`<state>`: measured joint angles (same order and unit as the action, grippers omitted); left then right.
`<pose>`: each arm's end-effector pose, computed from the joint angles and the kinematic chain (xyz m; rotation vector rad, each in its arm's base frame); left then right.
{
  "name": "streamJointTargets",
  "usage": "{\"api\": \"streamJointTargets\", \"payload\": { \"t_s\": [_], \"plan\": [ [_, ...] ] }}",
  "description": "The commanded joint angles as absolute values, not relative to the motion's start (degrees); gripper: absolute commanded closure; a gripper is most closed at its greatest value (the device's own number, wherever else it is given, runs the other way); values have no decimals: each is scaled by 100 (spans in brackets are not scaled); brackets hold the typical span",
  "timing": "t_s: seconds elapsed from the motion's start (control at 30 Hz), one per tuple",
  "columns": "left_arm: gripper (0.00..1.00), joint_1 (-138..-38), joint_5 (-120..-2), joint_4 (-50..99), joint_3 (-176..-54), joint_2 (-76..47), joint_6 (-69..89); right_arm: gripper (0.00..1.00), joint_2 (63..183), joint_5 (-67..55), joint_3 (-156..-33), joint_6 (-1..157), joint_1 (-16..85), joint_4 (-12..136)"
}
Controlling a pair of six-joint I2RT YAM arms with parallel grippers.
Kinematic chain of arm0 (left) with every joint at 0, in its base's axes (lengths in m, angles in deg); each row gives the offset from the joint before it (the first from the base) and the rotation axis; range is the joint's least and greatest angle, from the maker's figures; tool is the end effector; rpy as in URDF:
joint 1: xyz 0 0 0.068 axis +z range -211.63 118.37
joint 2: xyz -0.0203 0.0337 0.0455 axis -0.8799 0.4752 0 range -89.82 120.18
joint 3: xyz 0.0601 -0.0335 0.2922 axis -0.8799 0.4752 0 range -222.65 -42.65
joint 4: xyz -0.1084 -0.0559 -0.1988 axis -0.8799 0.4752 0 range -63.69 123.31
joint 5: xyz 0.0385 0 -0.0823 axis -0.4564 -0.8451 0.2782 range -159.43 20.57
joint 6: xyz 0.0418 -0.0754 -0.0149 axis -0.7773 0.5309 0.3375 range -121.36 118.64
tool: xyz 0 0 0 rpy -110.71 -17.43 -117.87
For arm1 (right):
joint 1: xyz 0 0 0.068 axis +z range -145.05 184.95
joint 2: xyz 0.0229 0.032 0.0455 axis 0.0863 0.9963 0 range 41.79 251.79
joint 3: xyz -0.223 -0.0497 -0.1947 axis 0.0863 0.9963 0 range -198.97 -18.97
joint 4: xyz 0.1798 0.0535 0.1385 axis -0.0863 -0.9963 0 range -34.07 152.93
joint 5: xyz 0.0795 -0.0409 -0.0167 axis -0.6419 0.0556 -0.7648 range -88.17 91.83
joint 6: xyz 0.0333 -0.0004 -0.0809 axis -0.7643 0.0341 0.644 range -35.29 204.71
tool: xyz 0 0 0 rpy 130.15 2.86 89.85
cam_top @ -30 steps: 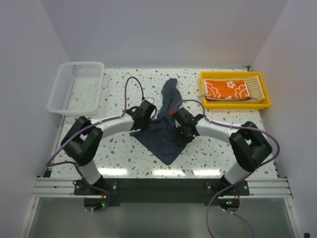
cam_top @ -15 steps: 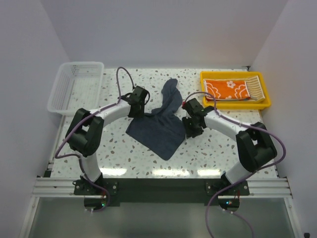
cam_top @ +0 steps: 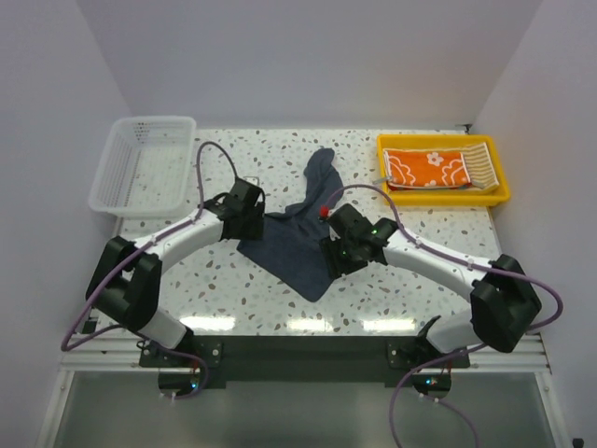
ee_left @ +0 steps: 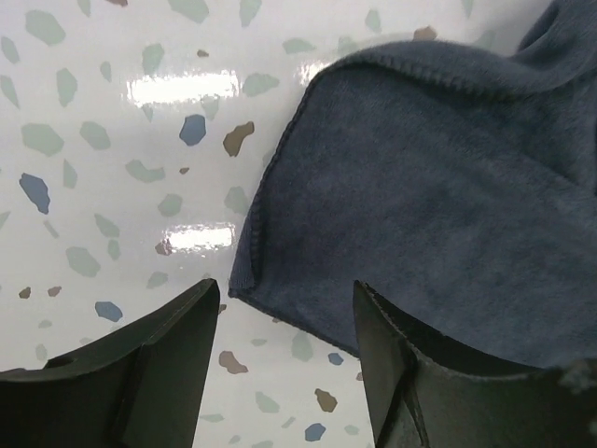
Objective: Fold and stack the towels
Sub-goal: Flatten out the crumpled towel
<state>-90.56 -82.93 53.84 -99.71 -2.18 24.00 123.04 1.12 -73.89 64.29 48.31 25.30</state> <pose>0.2732 -0.1303 0.2210 -0.0068 2.5432 -0.0638 0.1892 0.1800 0.2247 -0.5487 2.6855 0.3493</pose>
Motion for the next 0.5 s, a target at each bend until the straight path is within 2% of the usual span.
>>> {"api": "streamJointTargets", "payload": {
  "t_s": [0.0,0.23,0.47],
  "plan": [
    [36,-9019,-8454,5093,-9811,-26,2184,49,12361,78,-7346,6177,4960,2681],
    [44,-9019,-8947,5066,-10083,518,2149,51,12747,52,-7504,6230,5469,2891],
    [45,-9011,-9008,5040,-10048,545,2210,63,13388,16,-7680,6309,5936,3138]
  ]
}}
